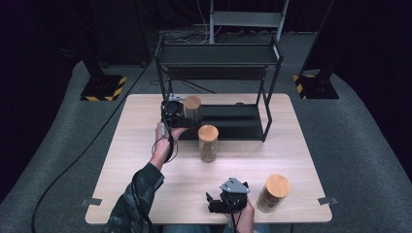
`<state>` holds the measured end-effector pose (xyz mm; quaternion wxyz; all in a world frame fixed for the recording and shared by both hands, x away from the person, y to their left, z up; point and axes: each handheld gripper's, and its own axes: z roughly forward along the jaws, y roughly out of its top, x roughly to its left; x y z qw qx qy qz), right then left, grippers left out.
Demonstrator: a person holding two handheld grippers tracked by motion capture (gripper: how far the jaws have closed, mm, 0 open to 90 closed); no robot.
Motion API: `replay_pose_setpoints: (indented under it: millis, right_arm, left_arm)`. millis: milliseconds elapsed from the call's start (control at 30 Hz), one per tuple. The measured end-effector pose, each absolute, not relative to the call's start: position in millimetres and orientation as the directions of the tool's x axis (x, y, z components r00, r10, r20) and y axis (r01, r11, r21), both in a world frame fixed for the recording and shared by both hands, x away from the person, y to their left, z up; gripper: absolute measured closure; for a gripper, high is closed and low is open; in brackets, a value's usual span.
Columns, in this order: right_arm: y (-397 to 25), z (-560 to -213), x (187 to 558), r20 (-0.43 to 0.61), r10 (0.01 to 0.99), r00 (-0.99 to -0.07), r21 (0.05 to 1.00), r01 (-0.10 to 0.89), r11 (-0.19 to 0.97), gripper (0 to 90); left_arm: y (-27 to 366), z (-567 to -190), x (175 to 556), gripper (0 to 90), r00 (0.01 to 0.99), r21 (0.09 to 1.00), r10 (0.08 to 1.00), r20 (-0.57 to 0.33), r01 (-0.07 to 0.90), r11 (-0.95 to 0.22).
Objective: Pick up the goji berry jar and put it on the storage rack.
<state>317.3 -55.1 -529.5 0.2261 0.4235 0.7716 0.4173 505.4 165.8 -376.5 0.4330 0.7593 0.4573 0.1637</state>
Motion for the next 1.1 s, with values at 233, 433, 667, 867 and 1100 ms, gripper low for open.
replay_pose_setpoints:
  millis: [233,433,667,867,1100]
  right_arm:
    - [-54,-530,318,0.005,0.84,-0.542,0.831,0.47,0.298,0.8]
    - [-54,-530,318,0.005,0.839,-0.544,0.828,0.473,0.302,0.8]
    - [-54,-530,319,0.001,0.839,-0.544,0.826,0.474,0.307,0.8]
    - [-53,-530,319,-0.003,0.838,-0.546,0.825,0.472,0.311,0.8]
    - [-54,-530,319,0.004,0.838,-0.546,0.826,0.474,0.306,0.8]
  left_arm:
    - [174,-373,479,0.0,0.561,0.831,0.821,-0.104,0.503,-0.238]
    - [185,-380,457,0.0,0.576,0.836,0.812,-0.089,0.487,-0.254]
    - [196,-404,431,0.0,0.567,0.831,0.823,-0.035,0.474,-0.292]
    - [203,-427,413,0.0,0.561,0.822,0.827,-0.016,0.479,-0.309]
    - [214,-457,391,0.0,0.546,0.803,0.838,-0.009,0.504,-0.32]
